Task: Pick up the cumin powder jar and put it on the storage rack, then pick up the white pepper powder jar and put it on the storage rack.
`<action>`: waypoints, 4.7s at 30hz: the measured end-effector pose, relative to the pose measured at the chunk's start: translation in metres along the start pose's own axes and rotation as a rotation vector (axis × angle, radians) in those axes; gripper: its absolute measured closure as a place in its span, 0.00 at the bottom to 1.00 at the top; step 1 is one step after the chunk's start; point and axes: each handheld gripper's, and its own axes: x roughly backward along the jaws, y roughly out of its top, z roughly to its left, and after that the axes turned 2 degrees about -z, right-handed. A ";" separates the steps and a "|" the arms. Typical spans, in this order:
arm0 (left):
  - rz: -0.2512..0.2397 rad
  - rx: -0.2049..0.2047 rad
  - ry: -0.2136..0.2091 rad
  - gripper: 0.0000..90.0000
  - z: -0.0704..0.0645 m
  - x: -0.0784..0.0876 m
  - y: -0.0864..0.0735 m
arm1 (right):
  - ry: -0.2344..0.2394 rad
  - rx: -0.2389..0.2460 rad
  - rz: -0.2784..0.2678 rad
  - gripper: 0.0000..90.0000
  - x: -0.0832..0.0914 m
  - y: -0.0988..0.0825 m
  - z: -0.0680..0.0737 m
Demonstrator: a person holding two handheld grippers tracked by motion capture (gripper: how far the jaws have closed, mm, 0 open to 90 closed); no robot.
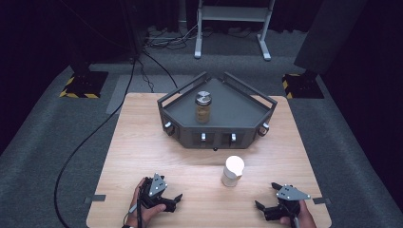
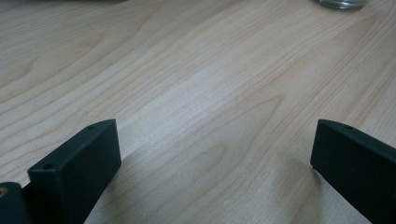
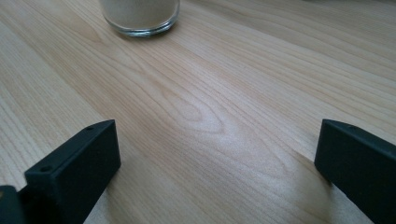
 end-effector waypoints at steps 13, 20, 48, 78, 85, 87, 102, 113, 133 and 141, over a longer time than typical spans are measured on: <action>-0.030 -0.010 -0.002 0.01 0.000 -0.002 -0.007 | 0.001 0.000 0.000 0.00 0.000 0.000 0.000; -0.030 -0.009 0.001 0.01 -0.001 -0.001 -0.008 | 0.003 0.000 0.000 0.00 0.000 0.000 0.000; -0.031 -0.006 0.006 0.01 -0.002 -0.001 -0.008 | 0.003 0.001 0.001 0.00 0.000 0.000 0.000; -0.031 -0.008 0.007 0.01 -0.002 -0.001 -0.008 | 0.019 -0.019 -0.097 0.03 0.010 0.014 -0.006; -0.031 -0.008 0.007 0.01 -0.002 -0.001 -0.008 | 0.051 0.031 -0.117 0.03 0.015 0.036 -0.012; -0.031 -0.008 0.007 0.01 -0.002 -0.001 -0.008 | 0.055 0.042 -0.120 0.03 0.015 0.041 -0.013; -0.030 -0.008 0.009 0.01 -0.003 -0.001 -0.008 | 0.112 0.069 -0.137 0.02 -0.001 0.065 -0.015; -0.030 -0.008 0.009 0.01 -0.003 -0.001 -0.008 | 0.158 0.068 -0.146 0.02 -0.021 0.071 -0.011; -0.030 -0.008 0.009 0.01 -0.002 -0.001 -0.008 | 0.225 0.009 -0.174 0.03 -0.054 0.072 -0.008; -0.030 -0.008 0.008 0.01 -0.002 -0.001 -0.008 | 0.197 -0.027 -0.201 0.07 -0.067 0.068 0.001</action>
